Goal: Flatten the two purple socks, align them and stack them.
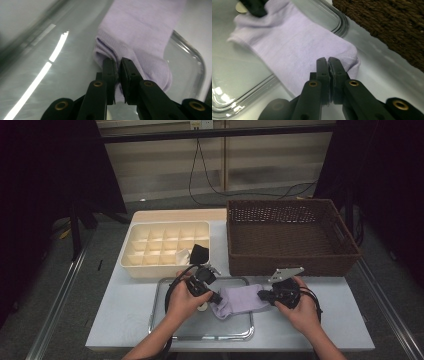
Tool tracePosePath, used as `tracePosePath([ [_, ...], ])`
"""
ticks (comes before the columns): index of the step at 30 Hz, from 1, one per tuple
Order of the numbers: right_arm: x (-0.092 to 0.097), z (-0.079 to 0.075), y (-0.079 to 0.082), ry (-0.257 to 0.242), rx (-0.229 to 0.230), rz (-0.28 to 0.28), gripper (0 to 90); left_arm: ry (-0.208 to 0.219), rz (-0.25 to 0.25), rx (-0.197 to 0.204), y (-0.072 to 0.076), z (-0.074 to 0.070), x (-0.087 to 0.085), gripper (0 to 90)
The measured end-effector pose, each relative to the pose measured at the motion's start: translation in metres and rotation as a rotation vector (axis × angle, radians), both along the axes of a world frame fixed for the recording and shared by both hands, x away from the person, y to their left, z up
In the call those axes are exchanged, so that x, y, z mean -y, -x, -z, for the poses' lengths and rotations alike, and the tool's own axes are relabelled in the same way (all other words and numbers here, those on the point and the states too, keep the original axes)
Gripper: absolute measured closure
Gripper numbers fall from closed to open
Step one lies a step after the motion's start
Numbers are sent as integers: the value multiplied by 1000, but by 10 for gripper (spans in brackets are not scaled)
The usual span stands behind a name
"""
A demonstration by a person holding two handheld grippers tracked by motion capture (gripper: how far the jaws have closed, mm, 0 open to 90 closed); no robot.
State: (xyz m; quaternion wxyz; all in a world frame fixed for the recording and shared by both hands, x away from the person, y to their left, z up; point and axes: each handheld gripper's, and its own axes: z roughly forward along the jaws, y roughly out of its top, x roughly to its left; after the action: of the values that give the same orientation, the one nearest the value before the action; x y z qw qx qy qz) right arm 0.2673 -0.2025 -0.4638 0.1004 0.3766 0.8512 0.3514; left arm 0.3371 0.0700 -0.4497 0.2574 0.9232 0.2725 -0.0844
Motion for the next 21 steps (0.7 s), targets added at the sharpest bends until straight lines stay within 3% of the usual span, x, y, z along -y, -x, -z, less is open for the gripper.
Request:
tracePosePath([
  [6,-1,0,3,2,3,-7,873,25,-11,7,-16,1,-1,822],
  [10,1,-1,5,-3,4,7,847,42,-14,16,-17,1,-3,797],
  [12,2,-2,5,-8,11,17,808,51,-19,8,-17,0,-5,763],
  [14,3,-5,5,-4,19,27,754,61,-19,11,-16,-1,-8,674],
  [19,6,-11,6,-8,52,42,746,89,-41,28,-14,-4,-14,529],
  [21,5,-13,6,-11,60,39,744,94,-45,32,-12,-4,-16,529],
])
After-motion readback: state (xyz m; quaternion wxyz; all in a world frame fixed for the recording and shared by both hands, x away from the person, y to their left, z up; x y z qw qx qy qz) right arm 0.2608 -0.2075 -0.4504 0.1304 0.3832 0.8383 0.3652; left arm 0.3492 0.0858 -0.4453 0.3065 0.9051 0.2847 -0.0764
